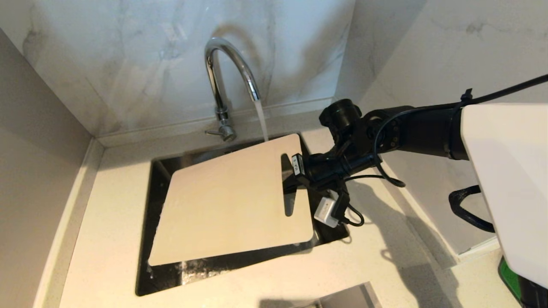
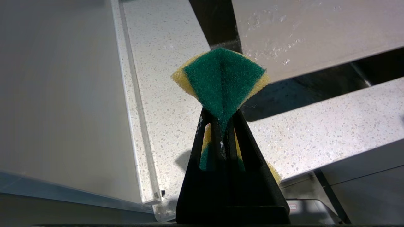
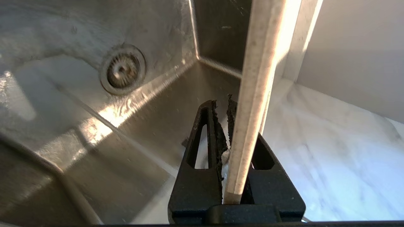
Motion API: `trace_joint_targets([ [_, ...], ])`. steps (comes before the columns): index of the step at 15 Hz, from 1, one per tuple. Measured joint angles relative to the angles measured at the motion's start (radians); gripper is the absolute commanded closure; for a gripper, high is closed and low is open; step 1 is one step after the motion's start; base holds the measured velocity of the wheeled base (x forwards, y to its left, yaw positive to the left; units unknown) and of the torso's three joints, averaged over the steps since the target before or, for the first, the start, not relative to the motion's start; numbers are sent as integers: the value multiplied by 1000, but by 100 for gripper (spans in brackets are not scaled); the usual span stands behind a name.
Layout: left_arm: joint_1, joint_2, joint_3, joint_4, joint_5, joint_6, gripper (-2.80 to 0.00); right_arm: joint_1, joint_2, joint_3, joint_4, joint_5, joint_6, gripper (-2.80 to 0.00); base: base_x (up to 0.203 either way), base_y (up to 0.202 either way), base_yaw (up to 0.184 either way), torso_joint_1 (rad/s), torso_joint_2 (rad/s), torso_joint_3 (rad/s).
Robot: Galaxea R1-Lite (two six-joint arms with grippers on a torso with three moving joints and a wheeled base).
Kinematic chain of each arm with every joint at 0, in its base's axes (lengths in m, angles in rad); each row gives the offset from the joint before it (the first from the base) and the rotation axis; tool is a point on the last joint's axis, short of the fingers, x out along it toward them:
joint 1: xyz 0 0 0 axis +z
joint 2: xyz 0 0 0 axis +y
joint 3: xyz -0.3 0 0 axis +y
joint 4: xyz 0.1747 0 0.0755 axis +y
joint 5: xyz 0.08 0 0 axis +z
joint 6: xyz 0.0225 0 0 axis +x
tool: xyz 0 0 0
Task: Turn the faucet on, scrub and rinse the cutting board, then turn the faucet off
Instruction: Scrub the cutting board underwater
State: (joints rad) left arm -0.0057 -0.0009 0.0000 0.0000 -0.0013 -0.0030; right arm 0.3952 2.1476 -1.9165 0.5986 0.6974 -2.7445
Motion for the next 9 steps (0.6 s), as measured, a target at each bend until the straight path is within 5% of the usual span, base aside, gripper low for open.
trace_joint_targets([
  [9, 0, 0, 0, 4, 1, 15, 0, 1, -184, 276, -1, 47, 0, 0, 0, 0, 0, 0, 0, 0],
])
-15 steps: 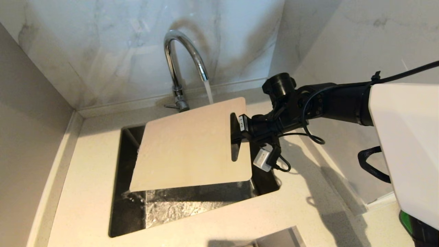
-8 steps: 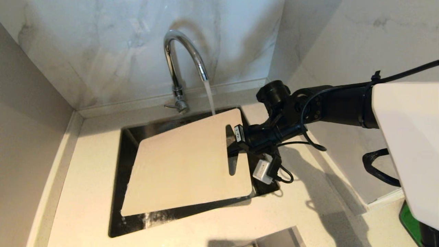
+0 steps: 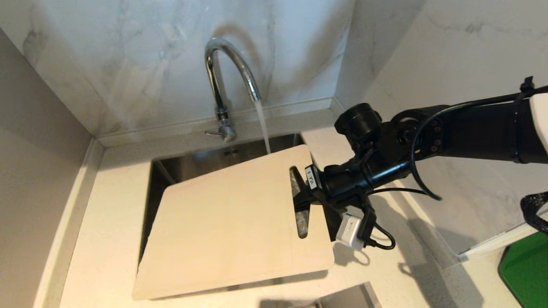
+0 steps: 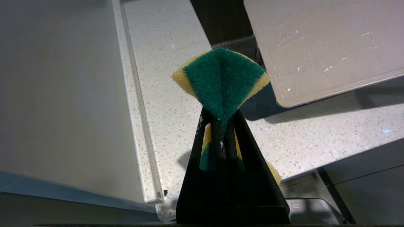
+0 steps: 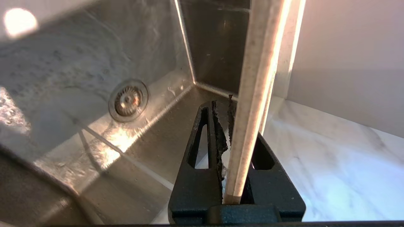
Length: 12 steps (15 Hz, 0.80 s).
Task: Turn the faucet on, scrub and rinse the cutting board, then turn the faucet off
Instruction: Scrub the cutting board underwater
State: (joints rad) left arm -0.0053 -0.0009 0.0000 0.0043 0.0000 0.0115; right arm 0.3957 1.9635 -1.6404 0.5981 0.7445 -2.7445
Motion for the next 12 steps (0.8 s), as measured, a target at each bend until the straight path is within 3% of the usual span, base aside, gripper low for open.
trace_joint_targets([
  [2, 0, 0, -14, 13, 0, 1, 0, 1, -17, 59, -4, 14, 0, 0, 0, 0, 0, 0, 0, 0],
  [9, 0, 72, -315, 243, -75, 0, 0, 3, -35, 159, -62, 19, 0, 0, 0, 0, 0, 0, 0, 0],
  [12, -1, 219, -390, 243, -15, 17, 0, 3, -36, 160, -65, 19, 0, 0, 0, 0, 0, 0, 0, 0],
])
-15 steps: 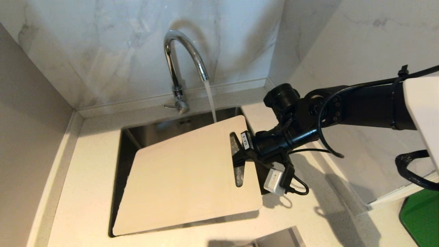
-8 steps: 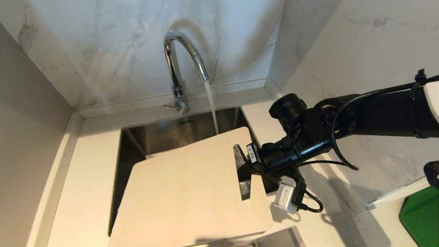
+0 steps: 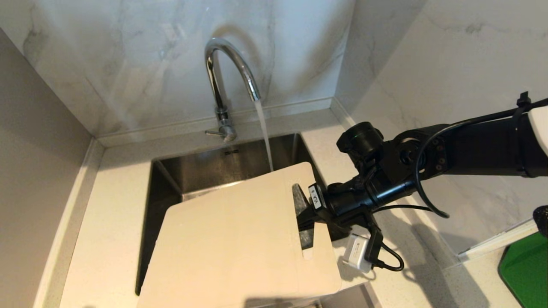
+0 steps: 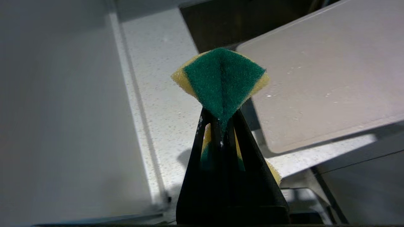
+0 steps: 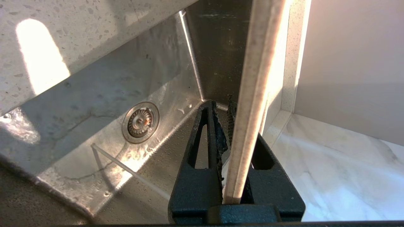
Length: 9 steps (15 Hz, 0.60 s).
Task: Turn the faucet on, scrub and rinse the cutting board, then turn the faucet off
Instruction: Scrub the cutting board underwater
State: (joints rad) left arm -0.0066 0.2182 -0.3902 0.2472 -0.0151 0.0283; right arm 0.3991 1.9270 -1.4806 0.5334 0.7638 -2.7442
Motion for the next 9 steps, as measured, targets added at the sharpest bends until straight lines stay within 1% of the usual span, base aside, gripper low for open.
trace_joint_targets([
  [2, -3, 137, -57, -31, 79, 11, 0, 2, 0, -4, -1, 0, 0, 0, 0, 0, 0, 0, 0, 0],
  [4, -6, 278, -115, -92, 124, 22, 0, 2, -1, -9, -1, 0, 0, 0, 0, 0, 0, 0, 0, 0],
  [6, -6, 408, -173, -141, 137, 30, 0, 4, -1, -15, -1, 0, 0, 0, 0, 0, 0, 0, 0, 0],
  [9, -8, 584, -282, -164, 122, 52, 0, 4, -2, -21, -1, 0, 0, 0, 0, 0, 0, 0, 0, 0],
])
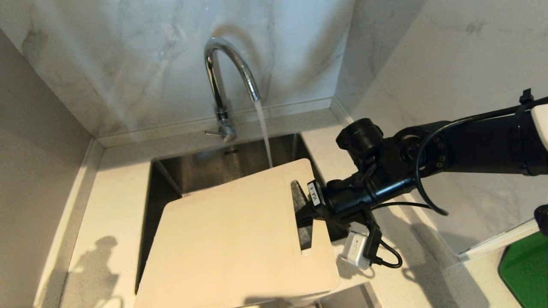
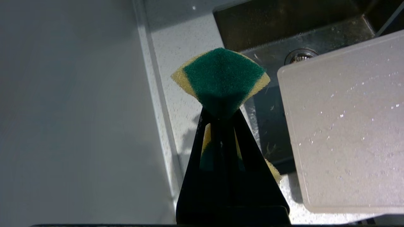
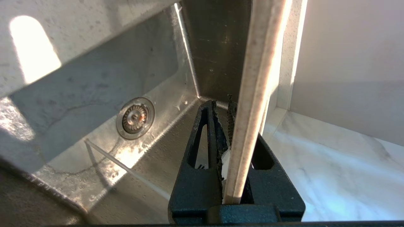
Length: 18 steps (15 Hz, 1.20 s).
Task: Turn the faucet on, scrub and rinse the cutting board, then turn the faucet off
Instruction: Scrub the cutting board underwater
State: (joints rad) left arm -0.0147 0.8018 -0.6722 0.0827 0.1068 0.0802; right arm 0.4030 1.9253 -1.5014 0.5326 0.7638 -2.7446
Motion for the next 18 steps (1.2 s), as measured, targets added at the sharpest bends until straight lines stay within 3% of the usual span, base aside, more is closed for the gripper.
trace_joint_targets([
  [9, -109, 377, -222, 49, 1, 3, 0, 4, 5, -18, 0, 0, 0, 0, 0, 0, 0, 0, 0, 0],
  [18, -435, 618, -420, 142, 42, -181, 0, 6, 3, -26, 0, 1, 0, 0, 0, 0, 0, 0, 0, 0],
])
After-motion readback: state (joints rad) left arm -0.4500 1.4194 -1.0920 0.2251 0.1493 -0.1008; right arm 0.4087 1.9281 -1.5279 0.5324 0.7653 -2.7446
